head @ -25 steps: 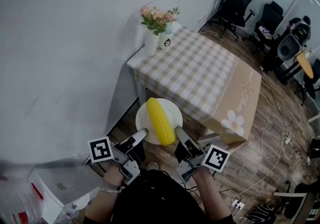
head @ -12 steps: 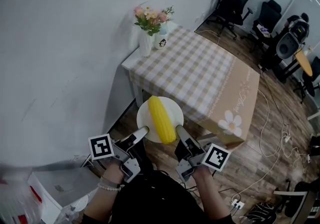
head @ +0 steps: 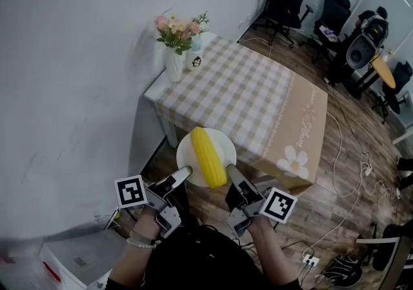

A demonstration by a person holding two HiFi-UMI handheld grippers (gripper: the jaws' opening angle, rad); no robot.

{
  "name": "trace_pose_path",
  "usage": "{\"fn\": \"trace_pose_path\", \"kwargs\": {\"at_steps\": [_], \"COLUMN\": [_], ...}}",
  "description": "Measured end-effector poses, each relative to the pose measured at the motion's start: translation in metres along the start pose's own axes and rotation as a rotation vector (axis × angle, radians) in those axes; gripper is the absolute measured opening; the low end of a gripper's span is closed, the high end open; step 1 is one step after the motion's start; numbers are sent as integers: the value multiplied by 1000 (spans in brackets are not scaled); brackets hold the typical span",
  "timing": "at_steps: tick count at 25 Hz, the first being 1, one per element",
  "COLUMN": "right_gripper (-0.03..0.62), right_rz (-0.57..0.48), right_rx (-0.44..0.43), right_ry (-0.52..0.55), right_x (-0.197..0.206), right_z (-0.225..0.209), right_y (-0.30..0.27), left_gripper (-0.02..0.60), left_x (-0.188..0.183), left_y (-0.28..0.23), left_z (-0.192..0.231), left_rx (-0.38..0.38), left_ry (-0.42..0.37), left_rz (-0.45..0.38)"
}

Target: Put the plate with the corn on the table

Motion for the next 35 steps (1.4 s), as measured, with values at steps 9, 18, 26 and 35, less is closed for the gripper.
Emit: {"fn": "trace_pose_path", "kwargs": {"at_steps": [9,18,26,35], "right_gripper": [64,64,61,61], "right_rz": [-46,-95,-125,-150], "right_rx": [29,72,106,139], "right_ry": [-3,-6,-5,-5], "right_x": [-33,-48,-35,-15], "right_z": [-15,-18,-18,-28], "right_y": [-50,-83,-103,-79], "left_gripper": [28,28,28,28], "left_x": [-60,-106,-127,-108], "left_y": [-41,-45,-62,-54], "left_z": [-13,-13,-17,2], "left_rx": [-9,-11,-14,-34], "left_ry": [-20,-42,-68,-91], "left_rz": [60,123,168,204]}}
Point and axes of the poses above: the fingertips, and each gripper's own axes: y backward along the fingers, z to its left, x out of its underside, the point moved 7 cm from there along y, backward along the fingers, and after that the axes turned 8 degrees about y, right-handed, at the moved point
